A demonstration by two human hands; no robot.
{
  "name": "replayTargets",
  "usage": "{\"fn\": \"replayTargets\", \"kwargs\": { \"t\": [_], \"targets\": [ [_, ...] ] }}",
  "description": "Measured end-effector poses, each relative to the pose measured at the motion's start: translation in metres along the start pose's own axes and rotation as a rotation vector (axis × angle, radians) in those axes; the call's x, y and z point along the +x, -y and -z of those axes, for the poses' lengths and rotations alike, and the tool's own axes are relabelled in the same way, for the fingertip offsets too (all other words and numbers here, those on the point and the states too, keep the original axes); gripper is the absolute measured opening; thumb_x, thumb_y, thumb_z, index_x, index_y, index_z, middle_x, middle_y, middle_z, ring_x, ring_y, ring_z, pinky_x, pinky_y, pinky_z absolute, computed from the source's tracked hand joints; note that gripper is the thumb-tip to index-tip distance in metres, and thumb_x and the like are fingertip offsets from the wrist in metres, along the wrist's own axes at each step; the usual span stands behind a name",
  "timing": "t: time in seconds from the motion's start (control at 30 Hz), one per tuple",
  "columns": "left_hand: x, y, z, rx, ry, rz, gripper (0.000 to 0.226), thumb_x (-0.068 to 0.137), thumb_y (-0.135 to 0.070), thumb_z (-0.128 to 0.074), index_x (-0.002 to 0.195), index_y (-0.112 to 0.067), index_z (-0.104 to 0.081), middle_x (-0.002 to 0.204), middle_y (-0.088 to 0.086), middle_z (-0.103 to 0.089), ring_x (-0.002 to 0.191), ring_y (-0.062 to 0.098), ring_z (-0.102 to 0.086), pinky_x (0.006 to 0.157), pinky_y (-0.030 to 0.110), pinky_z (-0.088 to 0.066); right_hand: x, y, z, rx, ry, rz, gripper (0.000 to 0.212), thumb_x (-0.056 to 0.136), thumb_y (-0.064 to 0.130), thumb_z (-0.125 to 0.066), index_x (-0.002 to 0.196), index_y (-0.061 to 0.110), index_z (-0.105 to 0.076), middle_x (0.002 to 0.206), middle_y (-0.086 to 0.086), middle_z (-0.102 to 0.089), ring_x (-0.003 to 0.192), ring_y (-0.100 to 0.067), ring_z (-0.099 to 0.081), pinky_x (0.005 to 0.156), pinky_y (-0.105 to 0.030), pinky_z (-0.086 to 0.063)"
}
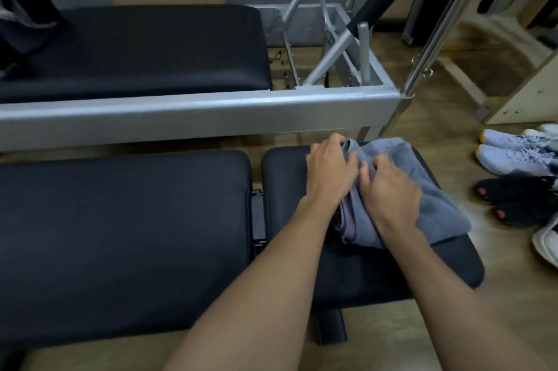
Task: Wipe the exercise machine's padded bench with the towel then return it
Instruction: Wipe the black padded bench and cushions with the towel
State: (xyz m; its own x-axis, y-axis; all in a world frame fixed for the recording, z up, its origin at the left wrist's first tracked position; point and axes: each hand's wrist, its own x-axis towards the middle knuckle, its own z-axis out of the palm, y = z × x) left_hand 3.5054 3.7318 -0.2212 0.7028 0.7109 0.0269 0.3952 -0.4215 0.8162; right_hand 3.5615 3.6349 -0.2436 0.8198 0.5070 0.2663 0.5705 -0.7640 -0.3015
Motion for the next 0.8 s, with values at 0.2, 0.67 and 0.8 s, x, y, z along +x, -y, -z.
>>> {"fn": "replayTargets", "kwargs": {
  "t": [0.2,0.67,0.8],
  "targets": [
    [-0.044,0.035,0.087,-0.206,-0.183,0.089,0.043,0.080,0.001,-0.053,0.120,-0.014,-0.059,0.119,0.008,-0.063,0.115,0.020,-0.055,0.098,0.025,-0.041,-0.050,0.099,0.007,0.276,0.052,-0.008,0.033,0.098,0.039,-0.040,0.079,0.013,-0.047,0.079,-0.008,-0.064,0.072,-0.028,-0.055,0.061,-0.037,-0.035],
    [-0.057,0.160,0.262,0.246,-0.066,0.202,0.019,0.089,-0.018,-0.054,0.104,-0.024,-0.063,0.116,0.004,-0.055,0.108,0.024,-0.054,0.092,0.041,-0.046,-0.078,0.248,-0.021,-0.104,0.230,0.208,0.043,0.091,0.054,-0.037,0.113,0.026,-0.060,0.123,-0.003,-0.055,0.116,-0.025,-0.046,0.091,-0.051,-0.036],
    [-0.066,0.160,0.248,0.068,-0.108,0.253,0.021,0.091,-0.031,-0.049,0.103,-0.020,-0.061,0.107,0.005,-0.063,0.097,0.027,-0.061,0.085,0.041,-0.052,-0.087,0.238,-0.037,-0.103,0.117,0.289,0.043,0.092,0.056,-0.041,0.111,0.022,-0.060,0.114,-0.005,-0.059,0.107,-0.027,-0.051,0.080,-0.045,-0.040]
  ]
}}
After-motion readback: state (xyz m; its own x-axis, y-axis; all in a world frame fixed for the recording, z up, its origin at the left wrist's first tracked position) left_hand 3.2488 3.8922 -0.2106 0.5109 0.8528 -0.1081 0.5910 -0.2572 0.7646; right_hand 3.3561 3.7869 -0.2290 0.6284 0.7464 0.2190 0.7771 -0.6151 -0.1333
